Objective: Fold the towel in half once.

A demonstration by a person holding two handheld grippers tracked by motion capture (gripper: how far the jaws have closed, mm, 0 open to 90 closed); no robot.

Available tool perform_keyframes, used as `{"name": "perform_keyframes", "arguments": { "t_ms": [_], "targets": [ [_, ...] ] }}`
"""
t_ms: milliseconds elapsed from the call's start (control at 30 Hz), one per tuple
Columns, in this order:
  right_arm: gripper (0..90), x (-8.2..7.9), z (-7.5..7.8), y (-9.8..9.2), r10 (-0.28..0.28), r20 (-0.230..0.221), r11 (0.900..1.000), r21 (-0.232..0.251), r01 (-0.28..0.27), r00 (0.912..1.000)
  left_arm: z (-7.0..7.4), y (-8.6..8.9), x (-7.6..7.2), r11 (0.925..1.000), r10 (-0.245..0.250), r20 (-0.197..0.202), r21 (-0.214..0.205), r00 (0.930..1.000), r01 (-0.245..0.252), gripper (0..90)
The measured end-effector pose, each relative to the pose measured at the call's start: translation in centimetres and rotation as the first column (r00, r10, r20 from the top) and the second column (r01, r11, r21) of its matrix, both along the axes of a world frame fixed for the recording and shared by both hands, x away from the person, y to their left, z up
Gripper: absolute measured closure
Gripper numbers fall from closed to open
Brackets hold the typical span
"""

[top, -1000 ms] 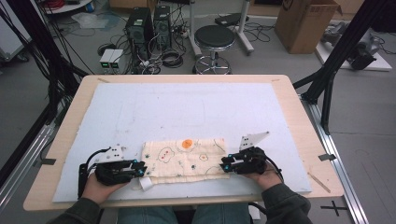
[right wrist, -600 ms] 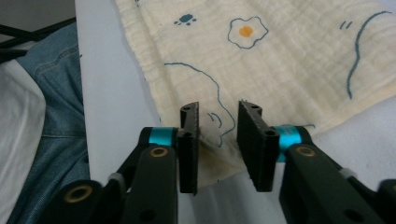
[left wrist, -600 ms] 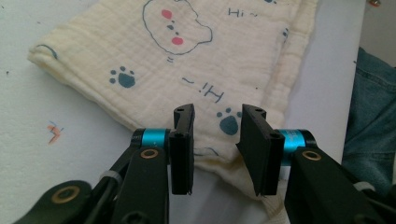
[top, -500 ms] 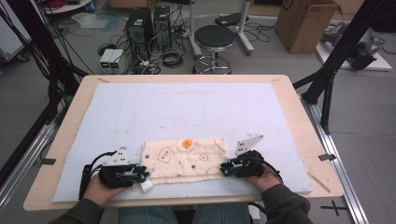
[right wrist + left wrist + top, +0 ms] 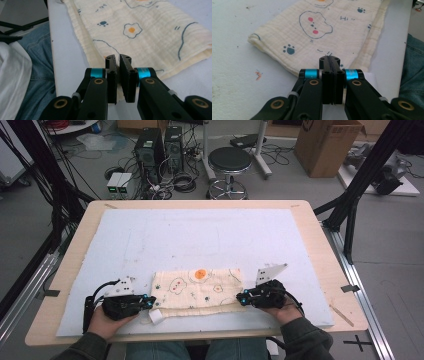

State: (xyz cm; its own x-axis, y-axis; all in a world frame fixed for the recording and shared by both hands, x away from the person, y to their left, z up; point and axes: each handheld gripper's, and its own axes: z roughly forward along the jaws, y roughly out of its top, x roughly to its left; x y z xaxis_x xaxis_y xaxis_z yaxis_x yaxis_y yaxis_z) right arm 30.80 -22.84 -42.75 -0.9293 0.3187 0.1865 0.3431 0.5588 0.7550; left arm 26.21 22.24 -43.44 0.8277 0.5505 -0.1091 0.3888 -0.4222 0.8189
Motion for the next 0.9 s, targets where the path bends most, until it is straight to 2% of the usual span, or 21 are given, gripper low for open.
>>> {"name": "perform_keyframes", "arguments": {
  "t_ms": [267,300,433,533,633,700,767,800,833,900],
  "targets": [
    [84.6,-0.6,0.6,-0.1,0.003,0.017,0.9997,0.022,-0.003,0.9999,0.4,0.1,-0.7,0.9996,-0.019,0.009,-0.022,0.9998,0.019,88.9],
    [84.6,-0.7,0.7,-0.1,0.003,0.016,0.9997,0.025,-0.003,0.9999,0.5,0.1,-0.8,0.9996,-0.027,0.011,-0.01,0.9996,0.027,88.9],
    [84.6,-1.3,0.9,-0.2,0.01,0.021,0.9996,0.028,-0.01,0.9997,0.5,0.2,-1.2,0.9995,-0.03,0.009,-0.005,0.9995,0.03,88.9],
    [84.6,-1.6,0.7,-0.2,0.019,0.015,0.9997,0.014,-0.02,0.9997,0.4,0.3,-1.5,0.999,-0.043,-0.002,0.01,0.9991,0.043,89.0],
    [83.8,-1.7,0.2,0.0,0.045,-0.016,0.999,-0.004,-0.045,0.9989,0.2,0.3,-1.6,0.9978,-0.064,-0.017,0.016,0.9978,0.064,88.8],
    [79.2,-1.8,0.0,0.1,0.061,-0.039,0.9979,-0.017,-0.062,0.9974,0.2,0.4,-1.6,0.9974,-0.071,-0.021,-0.007,0.9972,0.071,86.1],
    [74.7,-1.8,0.2,0.1,0.078,-0.039,0.9969,0.01,-0.077,0.9962,0.5,0.3,-1.4,0.9961,-0.075,-0.015,-0.048,0.9971,0.074,76.5],
    [74.0,-1.7,0.5,0.2,0.085,-0.036,0.9958,0.038,-0.083,0.9958,0.6,0.2,-1.3,0.9951,-0.071,-0.012,-0.069,0.9974,0.07,76.3],
    [74.0,-1.5,0.7,0.2,0.085,-0.026,0.9951,0.053,-0.083,0.9961,0.7,0.0,-1.2,0.9953,-0.064,-0.012,-0.073,0.9979,0.063,75.5],
    [74.1,-1.1,0.8,0.5,0.072,-0.025,0.9961,0.053,-0.07,0.9971,0.6,-0.4,-0.8,0.9961,-0.064,-0.012,-0.061,0.9979,0.063,75.7]
  ]
}}
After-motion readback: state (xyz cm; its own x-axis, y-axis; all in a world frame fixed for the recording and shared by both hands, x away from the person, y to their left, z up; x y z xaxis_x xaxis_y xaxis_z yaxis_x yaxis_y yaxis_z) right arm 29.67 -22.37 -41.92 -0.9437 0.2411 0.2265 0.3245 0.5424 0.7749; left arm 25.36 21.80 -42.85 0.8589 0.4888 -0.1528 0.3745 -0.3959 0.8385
